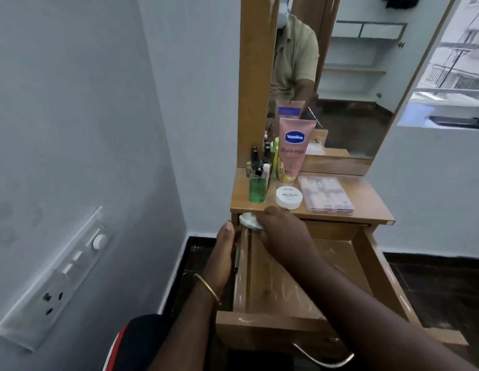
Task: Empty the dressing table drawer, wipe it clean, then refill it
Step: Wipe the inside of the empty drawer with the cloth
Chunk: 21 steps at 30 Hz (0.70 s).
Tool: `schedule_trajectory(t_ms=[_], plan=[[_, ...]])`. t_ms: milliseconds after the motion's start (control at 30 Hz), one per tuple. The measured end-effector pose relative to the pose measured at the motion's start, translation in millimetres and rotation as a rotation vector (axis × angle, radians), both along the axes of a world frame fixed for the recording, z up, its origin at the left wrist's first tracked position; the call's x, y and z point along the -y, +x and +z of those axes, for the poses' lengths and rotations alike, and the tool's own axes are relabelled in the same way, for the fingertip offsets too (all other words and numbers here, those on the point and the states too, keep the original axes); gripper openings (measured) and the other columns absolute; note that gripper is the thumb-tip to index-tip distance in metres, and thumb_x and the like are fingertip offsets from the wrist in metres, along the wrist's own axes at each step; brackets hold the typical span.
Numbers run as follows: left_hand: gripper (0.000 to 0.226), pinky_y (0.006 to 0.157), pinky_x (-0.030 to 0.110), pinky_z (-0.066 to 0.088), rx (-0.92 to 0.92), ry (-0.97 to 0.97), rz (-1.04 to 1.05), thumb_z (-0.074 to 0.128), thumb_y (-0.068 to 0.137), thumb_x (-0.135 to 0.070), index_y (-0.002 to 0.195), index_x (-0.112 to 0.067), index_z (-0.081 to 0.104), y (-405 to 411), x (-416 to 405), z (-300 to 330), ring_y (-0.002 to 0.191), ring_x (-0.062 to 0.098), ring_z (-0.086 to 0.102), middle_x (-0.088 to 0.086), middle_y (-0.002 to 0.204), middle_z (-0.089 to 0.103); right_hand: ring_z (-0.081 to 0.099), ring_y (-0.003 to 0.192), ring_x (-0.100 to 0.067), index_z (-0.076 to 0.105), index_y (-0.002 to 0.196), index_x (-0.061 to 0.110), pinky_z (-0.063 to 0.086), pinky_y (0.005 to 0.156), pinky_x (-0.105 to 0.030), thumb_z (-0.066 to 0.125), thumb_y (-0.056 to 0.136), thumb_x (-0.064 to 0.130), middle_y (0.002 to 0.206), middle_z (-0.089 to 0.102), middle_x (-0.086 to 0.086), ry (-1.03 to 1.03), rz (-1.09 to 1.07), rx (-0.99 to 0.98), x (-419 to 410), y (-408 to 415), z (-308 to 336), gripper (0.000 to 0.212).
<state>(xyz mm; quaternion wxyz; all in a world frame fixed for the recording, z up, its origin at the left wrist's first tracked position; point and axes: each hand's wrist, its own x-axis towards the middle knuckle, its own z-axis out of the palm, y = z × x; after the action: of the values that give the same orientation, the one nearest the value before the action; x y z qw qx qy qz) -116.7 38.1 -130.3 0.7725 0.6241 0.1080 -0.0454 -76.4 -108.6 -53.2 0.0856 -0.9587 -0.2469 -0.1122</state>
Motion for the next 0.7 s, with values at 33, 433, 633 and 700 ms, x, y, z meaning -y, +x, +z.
schedule_trajectory(t_ms=[33,433,633,700], plan=[[0.082,0.115,0.054,0.030,-0.005,-0.006,-0.014,0.039,0.076,-0.089,0.142,-0.042,0.045,4,-2,-6,0.138,0.021,0.043,0.000,0.150,0.047,0.059,0.096,-0.023,0.065,0.112,0.016,0.045,0.064,-0.030,0.053,0.094,0.014,0.112,0.061,-0.004,-0.049,0.012,0.013,-7,2,0,0.022],[0.095,0.108,0.055,0.041,-0.062,-0.047,0.082,0.040,0.061,-0.099,0.129,-0.037,0.061,10,8,-16,0.125,0.024,0.057,0.003,0.130,0.065,0.057,0.112,-0.028,0.060,0.127,0.011,0.054,0.083,-0.041,0.053,0.097,0.014,0.131,0.054,-0.008,-0.103,0.032,-0.125,-36,4,-21,0.030],[0.085,0.109,0.054,0.039,-0.046,-0.062,0.067,0.040,0.072,-0.092,0.136,-0.037,0.055,9,8,-13,0.128,0.026,0.056,0.003,0.135,0.061,0.056,0.114,-0.029,0.064,0.121,0.014,0.052,0.085,-0.039,0.054,0.089,0.005,0.131,0.055,-0.006,-0.134,0.004,-0.206,-24,6,-17,0.035],[0.088,0.106,0.055,0.043,-0.053,-0.071,0.085,0.042,0.071,-0.092,0.133,-0.033,0.058,8,9,-11,0.123,0.029,0.060,0.007,0.130,0.065,0.054,0.119,-0.029,0.060,0.129,0.014,0.051,0.088,-0.041,0.053,0.090,0.004,0.138,0.052,-0.005,-0.139,0.009,-0.195,-23,7,-13,0.041]])
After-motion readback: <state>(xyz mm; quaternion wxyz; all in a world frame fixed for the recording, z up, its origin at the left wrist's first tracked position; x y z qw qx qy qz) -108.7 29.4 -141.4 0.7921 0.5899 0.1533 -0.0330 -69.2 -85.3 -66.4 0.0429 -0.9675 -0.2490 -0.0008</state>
